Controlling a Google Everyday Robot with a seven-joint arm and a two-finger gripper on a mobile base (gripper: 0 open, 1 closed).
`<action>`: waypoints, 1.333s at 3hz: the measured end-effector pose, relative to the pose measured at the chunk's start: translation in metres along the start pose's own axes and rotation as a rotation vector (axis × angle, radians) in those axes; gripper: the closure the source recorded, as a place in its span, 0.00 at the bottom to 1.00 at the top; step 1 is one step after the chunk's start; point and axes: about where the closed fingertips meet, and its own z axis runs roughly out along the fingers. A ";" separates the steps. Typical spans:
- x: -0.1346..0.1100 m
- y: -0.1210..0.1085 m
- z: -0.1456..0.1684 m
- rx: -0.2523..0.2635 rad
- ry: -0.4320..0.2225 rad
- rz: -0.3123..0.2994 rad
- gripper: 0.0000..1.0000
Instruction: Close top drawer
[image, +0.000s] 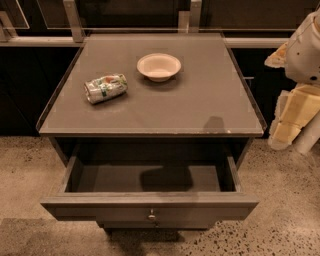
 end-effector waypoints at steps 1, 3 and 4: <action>0.000 0.000 0.000 0.000 0.000 0.000 0.00; 0.016 0.035 0.039 -0.042 -0.078 0.060 0.00; 0.039 0.068 0.082 -0.105 -0.129 0.127 0.00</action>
Offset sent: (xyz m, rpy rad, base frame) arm -0.0104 -0.0061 -0.0481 0.0565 0.0723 -0.0153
